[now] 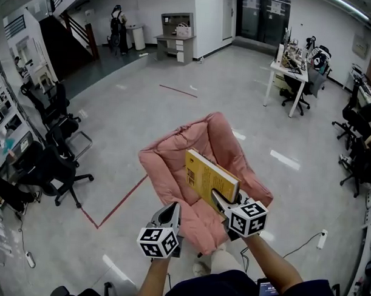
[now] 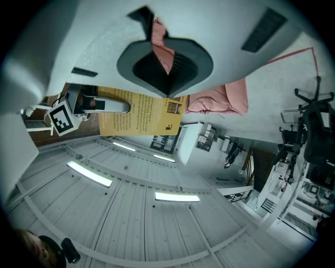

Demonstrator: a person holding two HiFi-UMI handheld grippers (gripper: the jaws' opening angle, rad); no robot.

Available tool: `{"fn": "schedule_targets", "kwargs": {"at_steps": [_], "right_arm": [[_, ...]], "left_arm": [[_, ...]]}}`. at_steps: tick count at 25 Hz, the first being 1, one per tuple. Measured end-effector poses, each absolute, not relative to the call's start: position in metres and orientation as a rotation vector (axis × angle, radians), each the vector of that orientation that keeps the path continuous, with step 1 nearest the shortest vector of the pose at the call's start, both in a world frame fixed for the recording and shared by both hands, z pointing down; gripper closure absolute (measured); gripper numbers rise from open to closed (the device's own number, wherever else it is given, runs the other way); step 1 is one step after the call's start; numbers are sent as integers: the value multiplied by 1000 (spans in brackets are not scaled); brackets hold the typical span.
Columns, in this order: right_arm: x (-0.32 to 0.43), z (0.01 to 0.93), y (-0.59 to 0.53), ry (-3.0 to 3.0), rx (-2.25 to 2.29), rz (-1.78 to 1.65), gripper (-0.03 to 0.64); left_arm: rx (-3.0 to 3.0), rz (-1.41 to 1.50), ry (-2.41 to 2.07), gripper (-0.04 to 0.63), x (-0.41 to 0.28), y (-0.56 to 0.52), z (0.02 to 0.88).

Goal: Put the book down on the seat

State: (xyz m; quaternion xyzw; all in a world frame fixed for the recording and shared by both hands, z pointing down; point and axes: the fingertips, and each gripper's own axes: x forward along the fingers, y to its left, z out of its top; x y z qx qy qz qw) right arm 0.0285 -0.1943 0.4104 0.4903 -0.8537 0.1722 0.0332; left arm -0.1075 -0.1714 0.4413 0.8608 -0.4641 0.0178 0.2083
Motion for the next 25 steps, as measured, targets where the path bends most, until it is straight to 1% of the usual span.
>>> {"fn": "schedule_targets", "kwargs": {"at_steps": [25], "right_arm": [[50, 467, -248, -2510, 1433, 648, 462]], "left_arm": [[2291, 115, -1291, 591, -90, -218, 485]]}}
